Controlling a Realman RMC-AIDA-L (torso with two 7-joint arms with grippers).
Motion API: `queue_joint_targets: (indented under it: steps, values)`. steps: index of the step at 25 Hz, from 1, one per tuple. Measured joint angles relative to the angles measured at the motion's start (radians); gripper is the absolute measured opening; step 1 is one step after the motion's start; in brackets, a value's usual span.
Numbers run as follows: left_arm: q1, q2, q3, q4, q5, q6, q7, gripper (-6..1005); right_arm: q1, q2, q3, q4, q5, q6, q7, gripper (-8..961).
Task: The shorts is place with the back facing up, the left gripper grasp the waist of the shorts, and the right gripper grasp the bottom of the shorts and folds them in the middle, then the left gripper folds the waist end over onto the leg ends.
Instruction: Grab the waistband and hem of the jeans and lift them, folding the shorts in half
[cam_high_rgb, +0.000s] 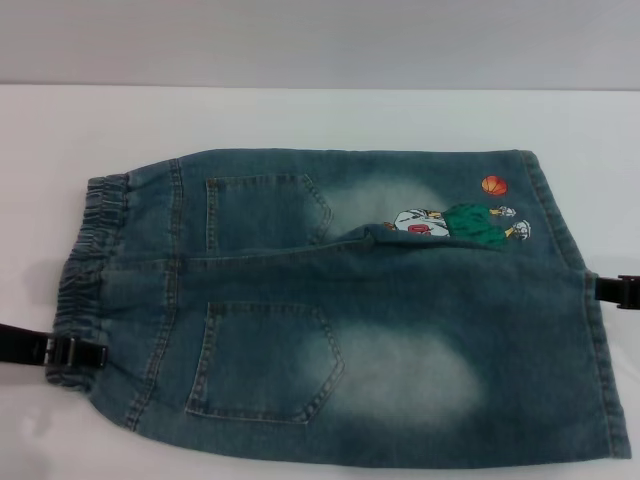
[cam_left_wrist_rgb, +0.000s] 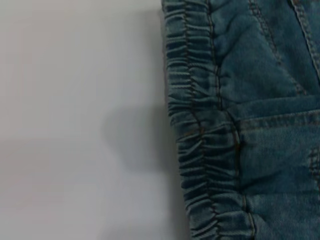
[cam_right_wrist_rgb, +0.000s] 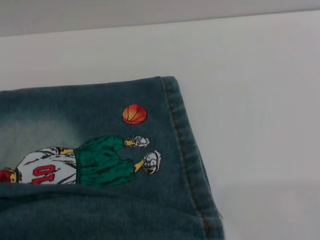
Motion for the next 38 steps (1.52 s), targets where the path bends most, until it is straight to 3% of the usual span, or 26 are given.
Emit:
queue_joint_targets:
  steps: [38]
  values:
    - [-0.046, 0.002, 0.044, 0.034, 0.014, -0.039, -0.006, 651, 0.015, -0.001, 0.003, -0.012, 0.0, 0.003, -0.031, 581]
